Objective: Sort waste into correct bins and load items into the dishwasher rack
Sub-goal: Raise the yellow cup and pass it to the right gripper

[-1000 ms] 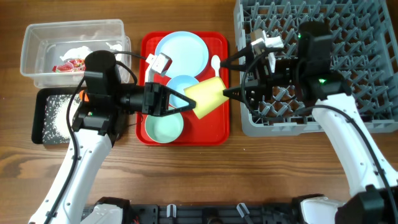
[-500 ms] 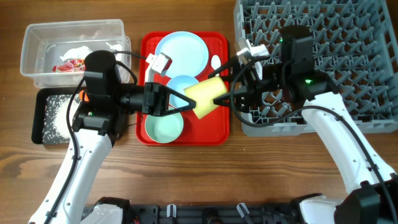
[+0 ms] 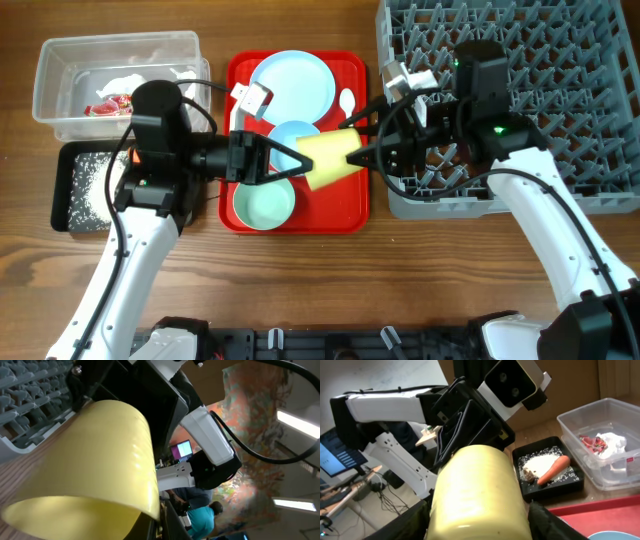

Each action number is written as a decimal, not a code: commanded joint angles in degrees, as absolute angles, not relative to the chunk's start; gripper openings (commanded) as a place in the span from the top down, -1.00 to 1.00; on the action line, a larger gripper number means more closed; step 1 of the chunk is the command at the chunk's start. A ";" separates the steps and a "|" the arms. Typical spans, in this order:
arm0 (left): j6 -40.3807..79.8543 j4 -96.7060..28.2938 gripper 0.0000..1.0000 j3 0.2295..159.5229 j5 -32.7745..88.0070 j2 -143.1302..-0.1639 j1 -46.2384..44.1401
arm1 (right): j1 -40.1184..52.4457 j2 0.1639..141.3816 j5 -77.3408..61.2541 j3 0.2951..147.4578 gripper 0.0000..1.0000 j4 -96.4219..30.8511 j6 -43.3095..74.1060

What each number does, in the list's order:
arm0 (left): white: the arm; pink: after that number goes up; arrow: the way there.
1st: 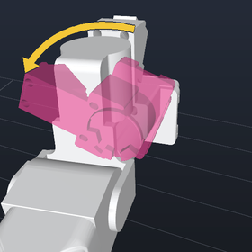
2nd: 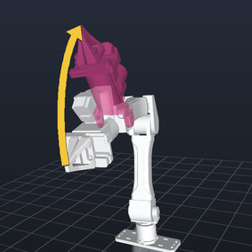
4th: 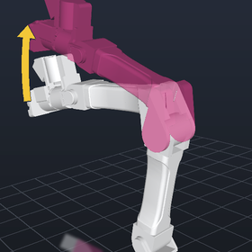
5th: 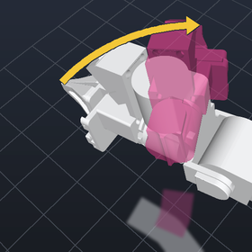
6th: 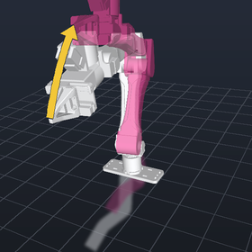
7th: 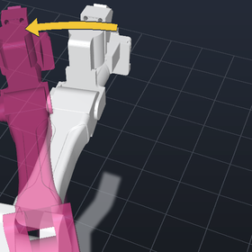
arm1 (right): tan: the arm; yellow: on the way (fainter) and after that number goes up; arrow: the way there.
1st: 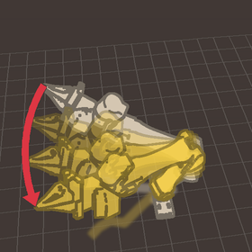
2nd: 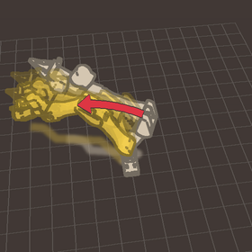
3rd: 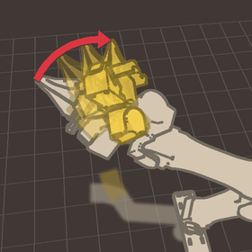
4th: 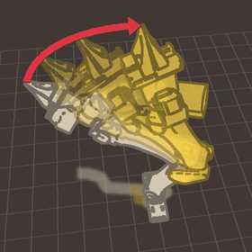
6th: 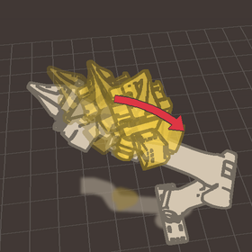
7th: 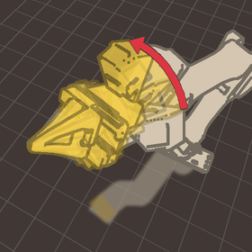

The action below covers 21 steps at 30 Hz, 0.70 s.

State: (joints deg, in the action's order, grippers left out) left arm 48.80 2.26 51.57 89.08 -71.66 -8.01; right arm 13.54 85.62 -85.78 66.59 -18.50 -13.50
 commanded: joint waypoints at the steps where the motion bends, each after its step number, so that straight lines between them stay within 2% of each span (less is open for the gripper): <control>1: 50.28 5.04 0.92 51.77 90.19 -70.83 -8.73 | 14.31 86.43 -82.19 67.07 -0.45 -19.75 -15.11; 8: 57.80 16.51 0.92 51.77 90.21 -70.83 -8.73 | 14.31 86.43 -82.19 67.07 -0.47 -20.62 -16.53; 15: 57.91 16.73 0.92 51.75 90.21 -71.02 -8.75 | 14.31 86.43 -83.13 67.07 -0.33 -19.90 -16.82; 21: 57.91 16.73 0.92 51.75 90.24 -71.02 -8.75 | 14.31 86.43 -87.83 67.07 -0.51 -15.75 -16.38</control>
